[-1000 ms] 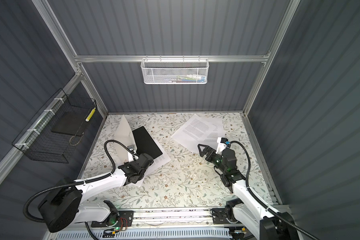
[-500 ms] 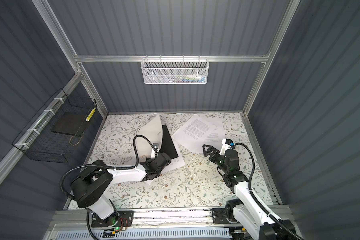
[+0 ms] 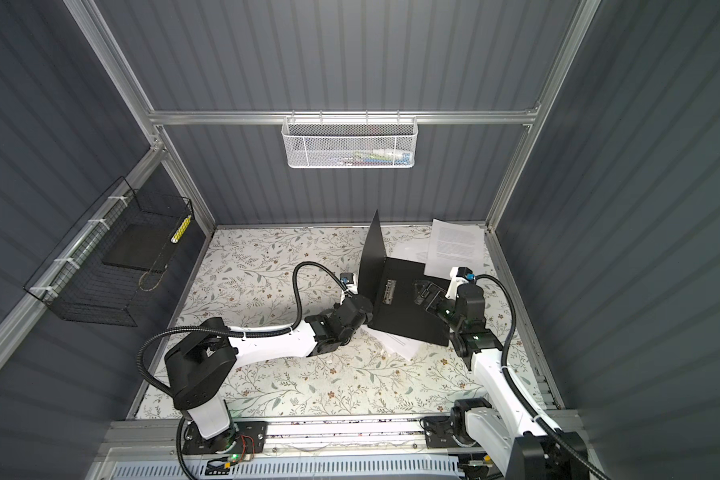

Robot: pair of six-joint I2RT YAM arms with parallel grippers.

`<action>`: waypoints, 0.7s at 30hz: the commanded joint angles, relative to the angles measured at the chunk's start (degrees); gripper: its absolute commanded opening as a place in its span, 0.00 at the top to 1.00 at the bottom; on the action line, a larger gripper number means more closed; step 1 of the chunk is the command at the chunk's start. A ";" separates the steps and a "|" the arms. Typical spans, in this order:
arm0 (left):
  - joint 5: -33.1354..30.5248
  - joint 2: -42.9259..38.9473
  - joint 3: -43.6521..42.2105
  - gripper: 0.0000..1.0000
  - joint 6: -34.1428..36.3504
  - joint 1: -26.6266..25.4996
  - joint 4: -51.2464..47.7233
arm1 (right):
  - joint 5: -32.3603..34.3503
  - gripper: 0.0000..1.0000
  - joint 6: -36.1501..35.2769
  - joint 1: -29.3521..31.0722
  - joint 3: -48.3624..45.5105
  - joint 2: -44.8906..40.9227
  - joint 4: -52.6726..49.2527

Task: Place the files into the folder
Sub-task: 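Lay the folder flat with left gripper while right gripper reaches the clip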

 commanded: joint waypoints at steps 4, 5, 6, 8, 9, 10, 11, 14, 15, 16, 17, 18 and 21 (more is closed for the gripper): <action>1.79 -8.49 -5.22 1.00 -0.22 0.26 -1.19 | -4.69 0.01 -3.20 0.05 2.60 3.96 -2.04; 1.59 -9.67 -5.32 1.00 0.55 0.30 -0.34 | -5.07 0.01 -2.95 0.06 2.63 4.32 -1.63; 1.18 -11.37 -5.56 1.00 1.70 0.30 0.86 | -5.40 0.01 -2.73 0.14 2.61 4.69 -1.07; -0.32 -14.54 -5.82 1.00 2.21 0.54 0.75 | -5.54 0.01 -2.68 0.40 2.88 5.30 -0.69; -0.83 -16.27 -6.08 1.00 1.52 1.17 -0.30 | -5.55 0.01 -2.70 0.58 3.08 5.66 -0.70; -0.81 -18.13 -6.90 1.00 0.35 1.93 -0.87 | -5.58 0.01 -2.77 0.75 3.44 6.03 -0.81; -0.48 -19.78 -8.09 1.00 -0.65 2.65 -1.00 | -5.58 0.01 -2.89 0.92 3.55 6.30 -0.83; 1.39 -26.25 -13.06 1.00 -1.99 4.09 0.43 | -5.55 0.01 -3.08 1.52 3.98 6.98 -0.96; 2.54 -28.53 -14.83 1.00 -1.85 4.36 1.45 | -5.42 0.01 -3.24 1.86 4.12 7.15 -0.93; 3.21 -30.71 -16.43 1.00 -2.13 4.74 1.69 | -5.25 0.01 -3.45 2.28 4.25 7.38 -1.01; 2.89 -32.96 -17.67 1.00 -2.94 4.91 0.82 | -5.07 0.01 -3.54 2.69 4.50 7.42 -1.22; 1.76 -35.75 -19.49 1.00 -3.64 5.04 -0.15 | -5.01 0.01 -3.75 3.14 4.82 9.35 -1.32; -2.05 -42.57 -23.83 1.00 -5.26 5.60 -5.37 | -4.64 0.01 -3.38 4.97 5.45 11.55 -0.72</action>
